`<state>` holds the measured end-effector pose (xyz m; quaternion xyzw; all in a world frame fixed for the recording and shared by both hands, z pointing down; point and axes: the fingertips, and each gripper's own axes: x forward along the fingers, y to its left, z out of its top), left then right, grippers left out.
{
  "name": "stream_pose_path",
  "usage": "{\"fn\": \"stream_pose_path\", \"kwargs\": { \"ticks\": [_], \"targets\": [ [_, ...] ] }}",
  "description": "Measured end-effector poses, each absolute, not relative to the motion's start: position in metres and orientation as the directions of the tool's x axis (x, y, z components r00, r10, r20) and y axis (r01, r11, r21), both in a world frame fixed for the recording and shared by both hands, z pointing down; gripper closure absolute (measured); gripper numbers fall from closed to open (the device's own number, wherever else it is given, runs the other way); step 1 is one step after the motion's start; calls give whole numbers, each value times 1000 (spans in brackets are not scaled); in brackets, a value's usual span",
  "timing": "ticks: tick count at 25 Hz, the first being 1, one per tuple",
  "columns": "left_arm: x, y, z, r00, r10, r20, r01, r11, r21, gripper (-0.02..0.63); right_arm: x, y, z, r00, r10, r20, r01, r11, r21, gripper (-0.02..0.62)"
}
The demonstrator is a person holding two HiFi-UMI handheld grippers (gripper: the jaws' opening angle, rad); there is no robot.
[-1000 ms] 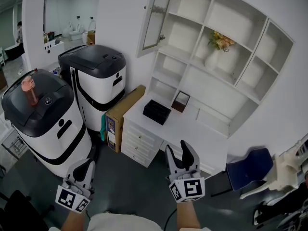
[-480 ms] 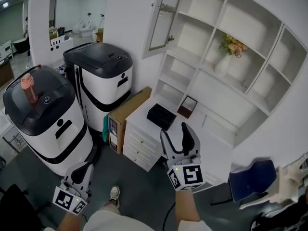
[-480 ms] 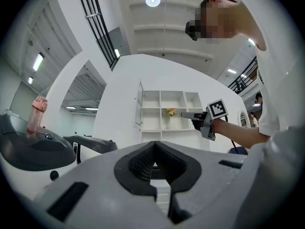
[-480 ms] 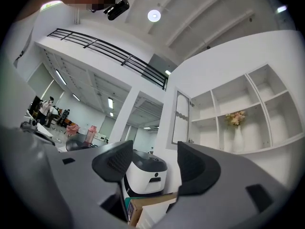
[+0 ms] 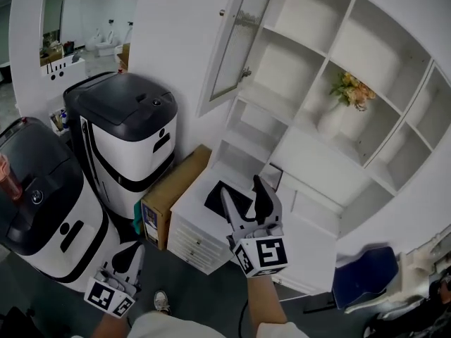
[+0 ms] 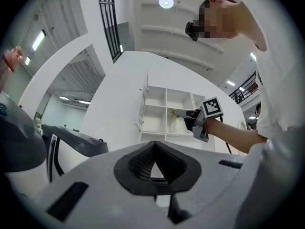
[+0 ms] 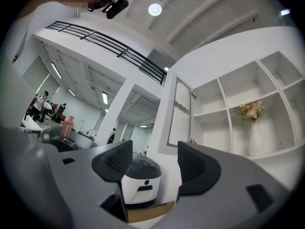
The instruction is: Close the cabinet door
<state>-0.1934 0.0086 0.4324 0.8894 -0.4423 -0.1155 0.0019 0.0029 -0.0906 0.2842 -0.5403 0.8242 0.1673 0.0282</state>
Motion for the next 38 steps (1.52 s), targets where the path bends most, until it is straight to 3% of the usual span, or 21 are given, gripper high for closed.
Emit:
{"fn": "stream_pose_path", "kwargs": {
  "ticks": [12,28,38],
  "targets": [
    [-185,-127,414,644,-725,-246,-712,-685,156,601,-32,-238,235,-385,-880,-277,-908,308,284,318],
    [-206,-168,400,387,-878,-282,-894,-432,118,601,-58,-338,191,-482,-805,-347,-867,380,323,299],
    [-233,-160,409,287,-923,-256,-938,-325,120,601,-75,-373,181,-424,-831,-359,-892,315,323,285]
  ]
}}
